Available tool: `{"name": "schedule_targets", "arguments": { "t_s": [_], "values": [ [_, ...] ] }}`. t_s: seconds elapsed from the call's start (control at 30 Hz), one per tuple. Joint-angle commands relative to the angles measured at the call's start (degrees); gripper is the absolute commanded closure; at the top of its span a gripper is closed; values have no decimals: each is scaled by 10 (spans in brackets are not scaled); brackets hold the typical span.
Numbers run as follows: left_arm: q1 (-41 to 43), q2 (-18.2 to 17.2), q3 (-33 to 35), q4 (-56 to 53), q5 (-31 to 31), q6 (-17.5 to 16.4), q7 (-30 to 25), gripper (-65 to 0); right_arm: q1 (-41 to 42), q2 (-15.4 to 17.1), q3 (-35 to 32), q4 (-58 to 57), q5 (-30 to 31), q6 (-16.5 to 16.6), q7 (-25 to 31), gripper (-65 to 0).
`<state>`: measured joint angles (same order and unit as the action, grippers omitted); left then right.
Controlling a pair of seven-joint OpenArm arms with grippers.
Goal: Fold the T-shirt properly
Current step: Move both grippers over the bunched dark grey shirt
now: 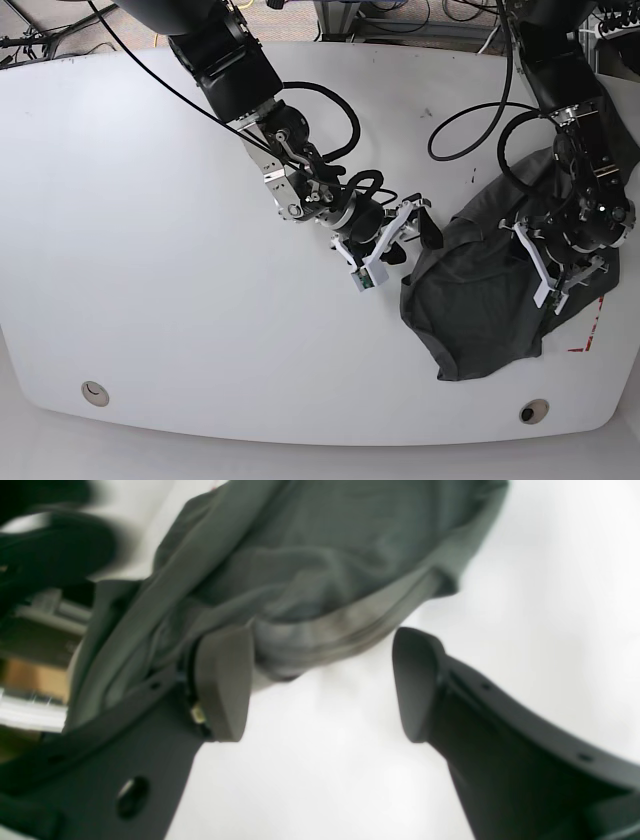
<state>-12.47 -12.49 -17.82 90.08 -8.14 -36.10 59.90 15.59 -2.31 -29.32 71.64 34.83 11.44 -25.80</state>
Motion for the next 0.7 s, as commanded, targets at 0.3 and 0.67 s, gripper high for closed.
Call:
{"name": "schedule_targets", "arguments": {
  "t_s": [0.3,0.67],
  "values": [
    [-16,34,14,-153,61,-4,-102,-393,-17,26,9,66,8,3,13,-415],
    [-12,44,85,-197,52,-6,-100,-393,-68,37,106,139,8,3,-3,-415]
  ]
}}
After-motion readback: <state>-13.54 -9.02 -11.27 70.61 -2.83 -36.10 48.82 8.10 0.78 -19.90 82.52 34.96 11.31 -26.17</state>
